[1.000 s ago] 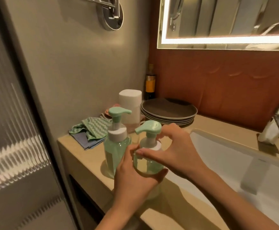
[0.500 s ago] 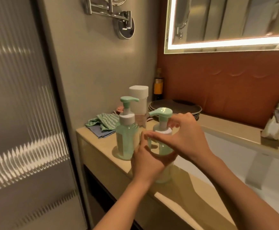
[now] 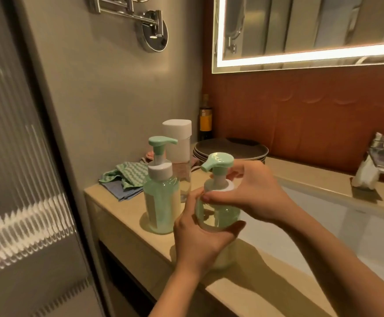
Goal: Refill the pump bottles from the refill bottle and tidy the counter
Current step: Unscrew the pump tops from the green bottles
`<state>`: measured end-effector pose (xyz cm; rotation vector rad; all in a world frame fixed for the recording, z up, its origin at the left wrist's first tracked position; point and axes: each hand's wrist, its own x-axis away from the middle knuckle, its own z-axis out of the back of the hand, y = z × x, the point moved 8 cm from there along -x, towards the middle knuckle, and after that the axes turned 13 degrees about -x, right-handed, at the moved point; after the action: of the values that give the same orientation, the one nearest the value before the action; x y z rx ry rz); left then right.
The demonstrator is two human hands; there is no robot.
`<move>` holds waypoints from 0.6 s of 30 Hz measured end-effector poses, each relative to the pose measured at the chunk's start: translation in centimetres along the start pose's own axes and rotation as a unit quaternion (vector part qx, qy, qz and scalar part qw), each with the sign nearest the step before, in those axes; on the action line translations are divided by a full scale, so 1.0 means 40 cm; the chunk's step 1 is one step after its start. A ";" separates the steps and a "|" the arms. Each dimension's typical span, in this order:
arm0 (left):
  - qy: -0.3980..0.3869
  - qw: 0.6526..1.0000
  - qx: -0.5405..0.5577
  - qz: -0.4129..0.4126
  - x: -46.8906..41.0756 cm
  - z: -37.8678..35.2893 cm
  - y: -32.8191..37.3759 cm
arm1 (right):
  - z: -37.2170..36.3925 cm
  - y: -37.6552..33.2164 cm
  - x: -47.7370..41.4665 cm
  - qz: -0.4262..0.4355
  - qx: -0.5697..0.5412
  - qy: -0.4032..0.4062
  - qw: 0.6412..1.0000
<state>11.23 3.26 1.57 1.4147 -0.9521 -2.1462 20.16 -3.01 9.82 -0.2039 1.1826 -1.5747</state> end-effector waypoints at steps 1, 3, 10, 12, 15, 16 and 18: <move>-0.007 1.000 0.004 0.000 0.001 0.000 0.000 | -0.004 0.010 0.001 -0.021 -0.039 -0.045 0.998; -0.018 1.000 0.005 0.005 0.002 -0.002 -0.002 | -0.016 0.018 0.009 -0.051 -0.095 -0.128 0.986; -0.024 1.000 -0.007 0.020 -0.001 -0.006 -0.009 | -0.029 0.019 0.004 -0.050 -0.036 -0.036 0.997; -0.030 0.999 0.013 0.029 0.001 -0.007 -0.012 | -0.028 0.020 0.002 -0.029 -0.038 -0.013 0.999; -0.047 0.998 0.010 0.038 0.005 -0.009 -0.015 | 0.001 0.052 0.000 -0.042 -0.043 -0.032 0.998; -0.049 0.998 0.002 0.043 0.006 -0.008 -0.017 | 0.019 0.066 0.001 -0.054 -0.045 -0.038 0.997; -0.051 0.997 -0.009 0.053 0.007 -0.010 -0.026 | 0.056 0.089 0.007 -0.080 -0.055 -0.044 0.994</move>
<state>11.50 3.67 0.52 1.2283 -1.0190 -2.1603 23.84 -4.13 8.08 -0.4453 1.2086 -1.6222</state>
